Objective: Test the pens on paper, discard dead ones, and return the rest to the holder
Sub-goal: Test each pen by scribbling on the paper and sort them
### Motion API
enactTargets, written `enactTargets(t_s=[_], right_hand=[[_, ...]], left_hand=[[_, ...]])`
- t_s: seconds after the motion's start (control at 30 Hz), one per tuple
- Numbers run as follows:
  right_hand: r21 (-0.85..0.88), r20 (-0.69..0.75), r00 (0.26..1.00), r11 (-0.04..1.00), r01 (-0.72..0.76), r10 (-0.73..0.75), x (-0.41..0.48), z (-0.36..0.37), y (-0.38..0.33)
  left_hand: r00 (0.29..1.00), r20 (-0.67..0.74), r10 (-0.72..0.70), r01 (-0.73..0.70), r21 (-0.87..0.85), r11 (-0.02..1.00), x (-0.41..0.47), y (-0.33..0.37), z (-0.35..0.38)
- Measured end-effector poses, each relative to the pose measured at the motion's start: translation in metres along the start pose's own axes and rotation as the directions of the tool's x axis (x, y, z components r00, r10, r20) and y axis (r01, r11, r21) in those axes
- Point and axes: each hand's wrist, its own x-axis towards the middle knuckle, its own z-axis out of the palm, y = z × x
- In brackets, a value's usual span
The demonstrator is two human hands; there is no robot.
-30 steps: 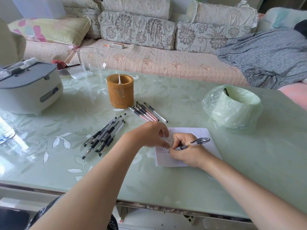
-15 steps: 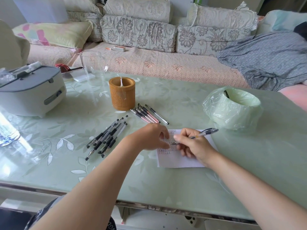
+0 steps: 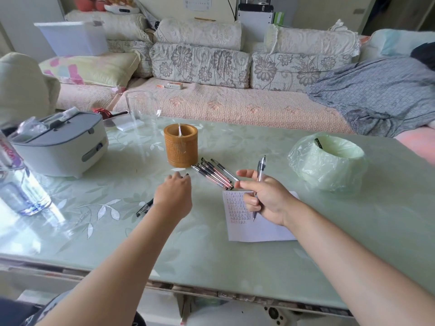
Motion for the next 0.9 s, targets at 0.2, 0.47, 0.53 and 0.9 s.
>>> enactTargets(t_s=[0.2, 0.47, 0.53, 0.9], right_hand=[[0.099, 0.139, 0.973, 0.975, -0.2, 0.185, 0.005, 0.009, -0.008], [0.149, 0.15, 0.954, 0.948, -0.281, 0.259, 0.006, 0.009, -0.01], [0.101, 0.116, 0.952, 0.95, -0.296, 0.285, 0.006, 0.009, -0.011], [-0.193, -0.238, 0.963, 0.965, -0.176, 0.128, 0.024, 0.01, -0.006]], left_hand=[[0.996, 0.07, -0.063, 0.062, 0.016, 0.998, -0.005, -0.004, -0.001], [0.989, 0.138, 0.052, -0.034, -0.131, 0.991, 0.002, -0.001, 0.006], [0.987, 0.15, 0.057, -0.034, -0.148, 0.988, 0.002, 0.001, 0.007], [0.98, 0.191, -0.059, 0.076, -0.084, 0.994, 0.006, 0.0, 0.002]])
